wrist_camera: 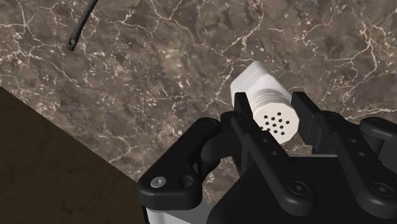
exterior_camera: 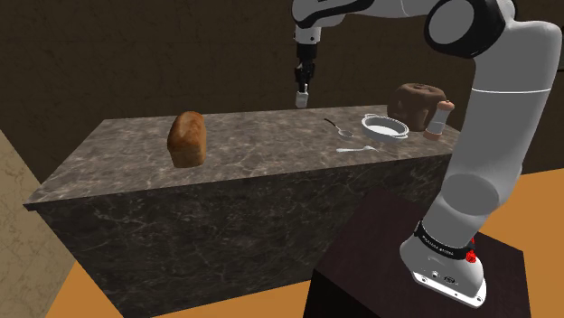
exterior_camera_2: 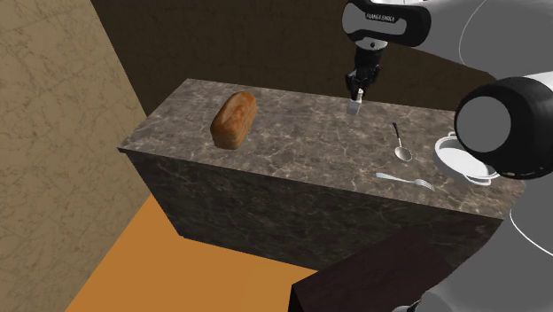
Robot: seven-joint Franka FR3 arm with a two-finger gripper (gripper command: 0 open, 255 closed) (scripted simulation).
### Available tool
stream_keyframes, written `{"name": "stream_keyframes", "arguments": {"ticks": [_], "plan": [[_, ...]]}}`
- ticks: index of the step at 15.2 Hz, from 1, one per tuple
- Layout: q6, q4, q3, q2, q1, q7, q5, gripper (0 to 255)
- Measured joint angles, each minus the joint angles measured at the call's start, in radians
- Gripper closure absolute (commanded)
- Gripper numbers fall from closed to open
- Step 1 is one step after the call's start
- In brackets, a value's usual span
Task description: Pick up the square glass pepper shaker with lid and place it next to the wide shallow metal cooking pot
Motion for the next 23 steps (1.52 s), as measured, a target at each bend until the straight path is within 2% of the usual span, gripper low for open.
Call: {"name": "stream_keyframes", "arguments": {"ticks": [4, 13, 19, 23], "plan": [[0.006, -0.017, -0.033, -0.012, -0.053, -0.086, 0.006, 255], [-0.003, 0.029, -0.108, 0.022, -0.18, -0.288, 0.027, 255], [-0.018, 0.114, -0.15, 0.09, -0.27, -0.419, 0.051, 255], [-0.065, 0.246, -0.173, 0.175, -0.34, -0.505, 0.077, 255]]}}
